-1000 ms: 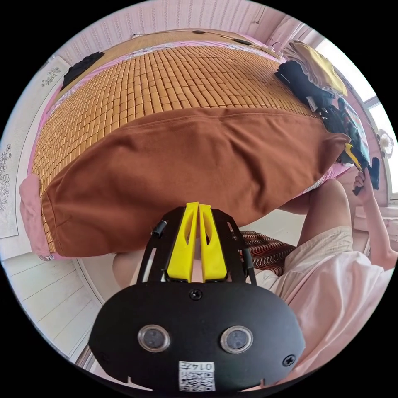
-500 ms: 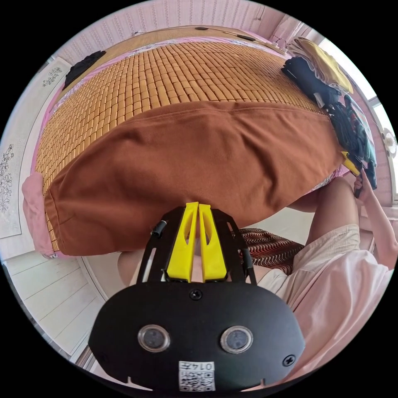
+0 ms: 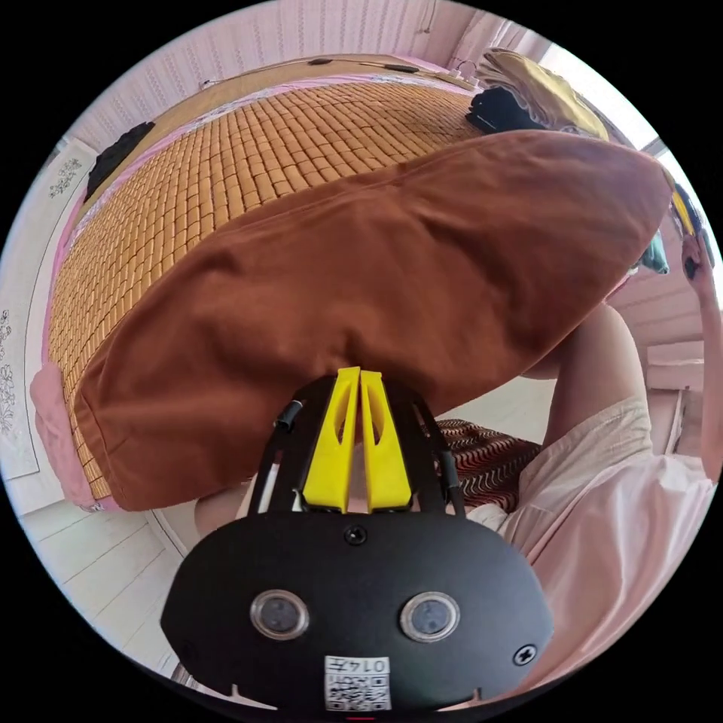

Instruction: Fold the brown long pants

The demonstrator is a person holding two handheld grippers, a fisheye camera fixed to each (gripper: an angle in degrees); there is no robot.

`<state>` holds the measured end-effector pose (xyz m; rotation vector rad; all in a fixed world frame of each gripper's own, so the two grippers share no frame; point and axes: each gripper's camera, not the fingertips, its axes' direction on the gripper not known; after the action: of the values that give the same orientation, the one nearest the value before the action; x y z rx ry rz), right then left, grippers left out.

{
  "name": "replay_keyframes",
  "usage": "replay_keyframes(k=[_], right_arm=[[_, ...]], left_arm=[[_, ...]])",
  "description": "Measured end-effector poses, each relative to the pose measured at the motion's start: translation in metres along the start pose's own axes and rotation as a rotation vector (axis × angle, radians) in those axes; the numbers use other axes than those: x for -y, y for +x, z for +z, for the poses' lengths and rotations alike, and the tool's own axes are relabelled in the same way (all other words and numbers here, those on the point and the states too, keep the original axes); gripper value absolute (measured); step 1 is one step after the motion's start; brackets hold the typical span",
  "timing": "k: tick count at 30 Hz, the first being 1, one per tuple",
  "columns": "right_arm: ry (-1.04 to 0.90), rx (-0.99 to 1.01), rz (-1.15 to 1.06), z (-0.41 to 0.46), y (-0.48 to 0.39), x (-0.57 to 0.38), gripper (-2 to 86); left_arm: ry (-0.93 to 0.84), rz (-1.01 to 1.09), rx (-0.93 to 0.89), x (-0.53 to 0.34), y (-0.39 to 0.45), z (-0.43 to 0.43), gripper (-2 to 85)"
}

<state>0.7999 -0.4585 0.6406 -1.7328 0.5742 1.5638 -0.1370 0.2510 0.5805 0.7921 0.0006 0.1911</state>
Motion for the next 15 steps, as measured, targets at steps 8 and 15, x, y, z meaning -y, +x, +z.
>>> replay_keyframes(k=[8, 15], right_arm=[[0.012, -0.125, -0.233, 0.002, -0.122, 0.024, 1.7], [-0.347, 0.025, -0.418, 0.219, -0.211, -0.039, 2.3]], left_arm=[[0.02, 0.275, -0.119, 0.039, 0.087, 0.016, -1.0], [0.148, 0.186, -0.184, -0.007, 0.041, -0.03, -1.0]])
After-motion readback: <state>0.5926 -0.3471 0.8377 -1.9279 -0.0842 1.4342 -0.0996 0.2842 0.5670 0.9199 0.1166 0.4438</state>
